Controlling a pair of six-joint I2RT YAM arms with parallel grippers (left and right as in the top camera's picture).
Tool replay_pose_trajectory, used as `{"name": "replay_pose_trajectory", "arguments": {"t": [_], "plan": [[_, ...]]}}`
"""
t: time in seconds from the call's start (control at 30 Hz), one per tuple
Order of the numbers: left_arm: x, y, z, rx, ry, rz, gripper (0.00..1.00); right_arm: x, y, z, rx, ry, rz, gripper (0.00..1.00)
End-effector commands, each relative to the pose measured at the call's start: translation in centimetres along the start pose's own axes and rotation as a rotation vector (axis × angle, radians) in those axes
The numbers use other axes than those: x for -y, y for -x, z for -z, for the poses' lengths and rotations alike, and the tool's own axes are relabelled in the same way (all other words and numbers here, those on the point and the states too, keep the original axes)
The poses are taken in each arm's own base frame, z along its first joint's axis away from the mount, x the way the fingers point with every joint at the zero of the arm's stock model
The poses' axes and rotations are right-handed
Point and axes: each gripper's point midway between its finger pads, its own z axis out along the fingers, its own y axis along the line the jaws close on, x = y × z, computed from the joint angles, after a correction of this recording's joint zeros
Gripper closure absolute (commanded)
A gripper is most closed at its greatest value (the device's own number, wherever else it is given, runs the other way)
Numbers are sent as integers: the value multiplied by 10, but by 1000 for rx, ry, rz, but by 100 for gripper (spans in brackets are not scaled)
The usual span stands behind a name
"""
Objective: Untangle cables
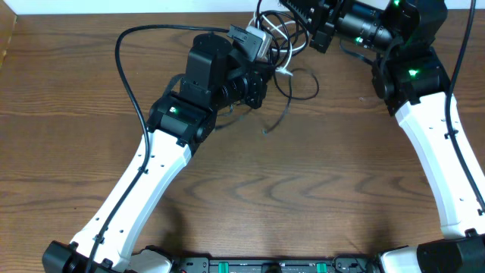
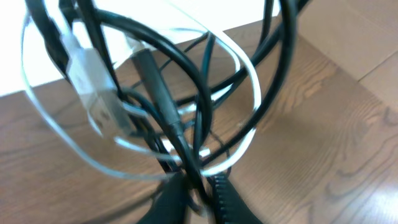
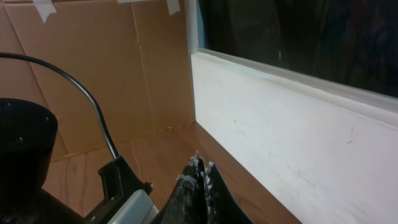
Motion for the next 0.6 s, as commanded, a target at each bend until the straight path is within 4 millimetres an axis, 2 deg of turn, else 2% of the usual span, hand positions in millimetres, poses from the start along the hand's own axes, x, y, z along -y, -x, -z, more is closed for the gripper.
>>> {"name": "replay_pose_trajectory", "arguments": {"t": [0.0,0.2,0.33,0.47,0.57], "plan": [[1,12,3,27,8,-16,92,-16,27,7,43,15,40,99],[-1,10,3,19,21,-13,92,-10,24,10,32,-4,49,99],[-6,2,6,-13,57,-3,92,16,8,21,-28,-101,50,99],[0,11,21,22,53,-13,92,41,-17,35,-120,-200,38,99],[10,29,46,90,47,-35,92,51,-32,42,-179,-252,42,99]]}}
